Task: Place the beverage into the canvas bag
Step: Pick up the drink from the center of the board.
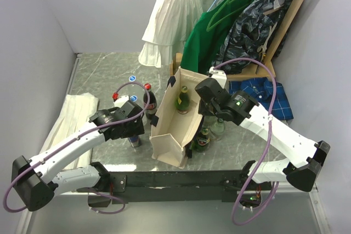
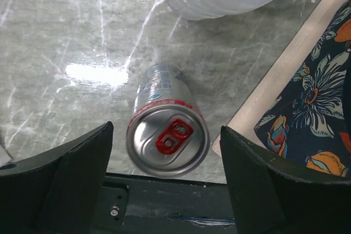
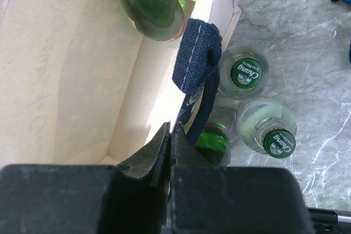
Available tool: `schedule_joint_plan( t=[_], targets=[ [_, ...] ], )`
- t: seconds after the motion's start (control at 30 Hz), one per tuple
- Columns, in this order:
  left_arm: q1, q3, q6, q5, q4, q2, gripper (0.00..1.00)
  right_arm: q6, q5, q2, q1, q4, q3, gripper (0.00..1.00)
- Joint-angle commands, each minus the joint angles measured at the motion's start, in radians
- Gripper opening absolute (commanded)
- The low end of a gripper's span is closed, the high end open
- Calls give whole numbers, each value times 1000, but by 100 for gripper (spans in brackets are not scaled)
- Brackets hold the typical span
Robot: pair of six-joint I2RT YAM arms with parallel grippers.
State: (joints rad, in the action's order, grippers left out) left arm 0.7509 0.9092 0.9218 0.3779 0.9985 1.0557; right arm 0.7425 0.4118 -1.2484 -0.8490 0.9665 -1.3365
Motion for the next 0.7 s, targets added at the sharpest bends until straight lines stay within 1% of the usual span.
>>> schedule_joint_plan(
  t=[0.0, 0.17, 0.3, 0.37, 0.47, 0.57, 0.6, 0.67],
  targets=[
    [-8, -4, -23, -24, -54, 21, 83, 0, 28, -8, -10, 6, -29, 0],
    [-13, -10, -28, -23, -75, 41, 79, 0, 30, -9, -10, 6, -27, 0],
    [-13, -15, -29, -28, -77, 55, 71, -5, 32, -8, -10, 8, -29, 0],
    [-13, -15, -31, -28, -74, 55, 70, -3, 32, -9, -10, 8, -30, 0],
    [-15, -18, -32, -28, -70, 53, 66, -6, 33, -9, -10, 8, -30, 0],
    [-15, -20, -32, -28, -69, 55, 55, -6, 28, -8, -10, 5, -29, 0],
    [-15, -18, -32, -27, -63, 56, 45, -6, 30, -8, -10, 5, -29, 0],
    [-15, -13, -28, -22, -57, 59, 28, -6, 27, -8, -10, 5, -26, 0]
  ],
)
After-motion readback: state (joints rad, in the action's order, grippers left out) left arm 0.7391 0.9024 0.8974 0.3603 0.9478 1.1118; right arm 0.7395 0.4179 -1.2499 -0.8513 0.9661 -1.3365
